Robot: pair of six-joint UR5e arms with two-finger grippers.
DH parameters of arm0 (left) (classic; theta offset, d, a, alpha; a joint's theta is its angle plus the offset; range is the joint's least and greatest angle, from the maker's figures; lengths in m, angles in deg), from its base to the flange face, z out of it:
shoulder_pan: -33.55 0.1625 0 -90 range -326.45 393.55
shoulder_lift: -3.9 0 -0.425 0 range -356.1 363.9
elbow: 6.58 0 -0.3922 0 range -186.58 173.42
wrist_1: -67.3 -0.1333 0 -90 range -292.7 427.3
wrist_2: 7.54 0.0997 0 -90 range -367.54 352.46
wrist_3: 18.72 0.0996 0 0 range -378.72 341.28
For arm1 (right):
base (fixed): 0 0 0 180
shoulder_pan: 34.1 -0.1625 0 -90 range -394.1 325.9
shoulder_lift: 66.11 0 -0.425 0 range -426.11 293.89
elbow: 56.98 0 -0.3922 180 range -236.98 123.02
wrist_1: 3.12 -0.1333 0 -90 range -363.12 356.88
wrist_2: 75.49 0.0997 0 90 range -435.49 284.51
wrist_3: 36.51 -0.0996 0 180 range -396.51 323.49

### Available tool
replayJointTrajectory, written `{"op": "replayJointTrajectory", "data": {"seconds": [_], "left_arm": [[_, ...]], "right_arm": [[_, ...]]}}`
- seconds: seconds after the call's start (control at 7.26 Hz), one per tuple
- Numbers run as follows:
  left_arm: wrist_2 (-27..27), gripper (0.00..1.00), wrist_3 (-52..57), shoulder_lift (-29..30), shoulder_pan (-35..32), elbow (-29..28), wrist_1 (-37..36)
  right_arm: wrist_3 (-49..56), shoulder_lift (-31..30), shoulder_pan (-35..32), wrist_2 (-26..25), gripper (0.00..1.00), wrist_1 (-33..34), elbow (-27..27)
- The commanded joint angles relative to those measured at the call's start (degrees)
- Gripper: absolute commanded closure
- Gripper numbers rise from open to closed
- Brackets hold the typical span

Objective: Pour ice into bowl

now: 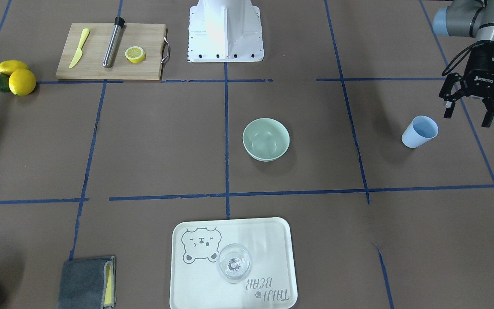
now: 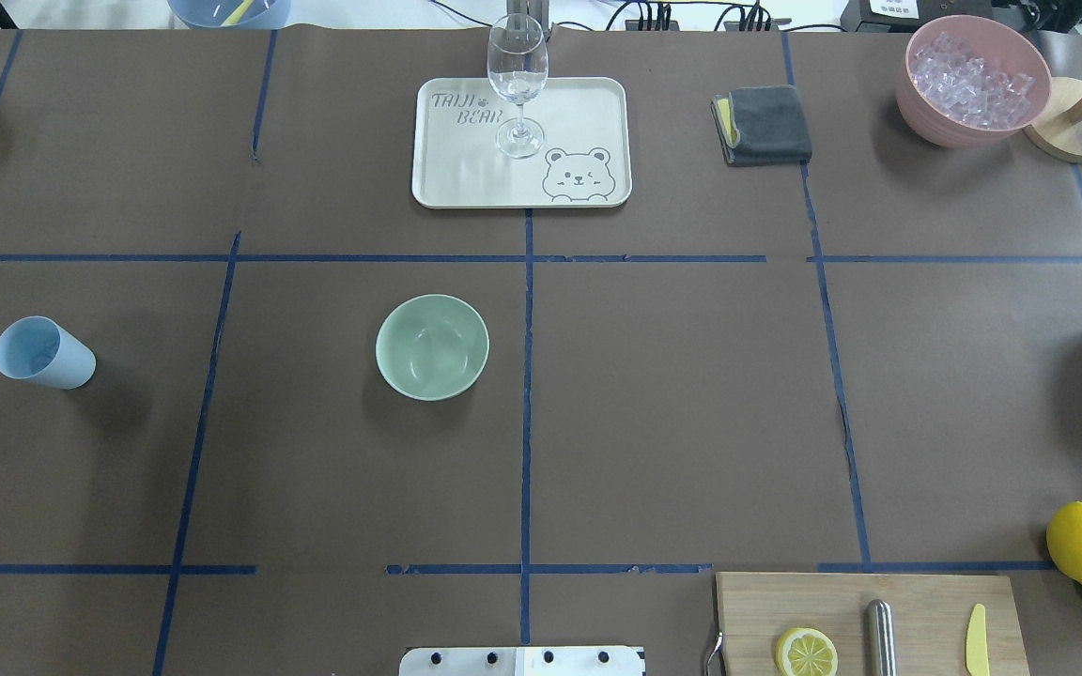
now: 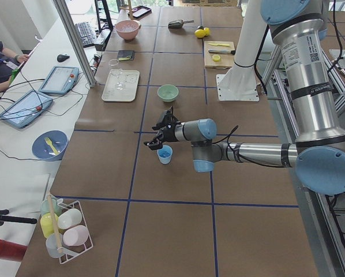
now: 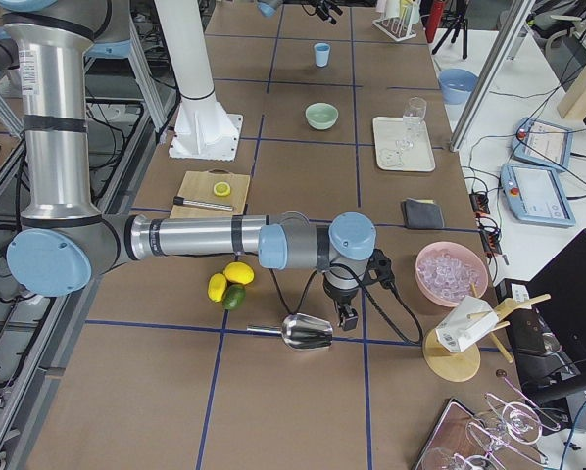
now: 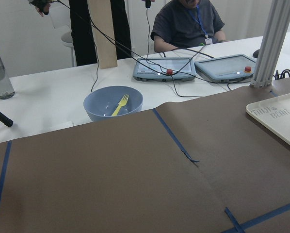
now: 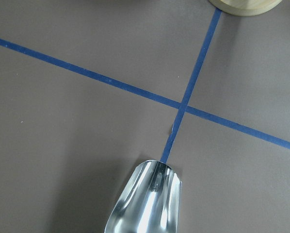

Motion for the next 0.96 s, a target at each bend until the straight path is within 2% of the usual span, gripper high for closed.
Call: {"op": "replayJointTrajectory", "data": {"seconds": [0.0, 0.28, 0.41, 0.83], "left_arm": [[16.2, 0.00, -6.7, -3.0, 13.4, -0.6, 2.0], [27.9, 0.00, -12.5, -3.4, 21.7, -3.6, 2.0], [32.1, 0.00, -14.0, -3.4, 24.6, -4.9, 2.0], [40.0, 0.00, -16.6, -3.3, 30.9, -7.5, 2.0]], "right_arm": [[0.0, -0.2, -0.1, 0.0, 0.00, 0.0, 0.0], [0.1, -0.5, -0.3, 0.0, 0.00, 0.0, 0.0], [0.3, -0.8, -0.4, 0.0, 0.00, 0.0, 0.1], [0.3, -1.3, -0.7, 0.0, 0.00, 0.0, 0.3]]}}
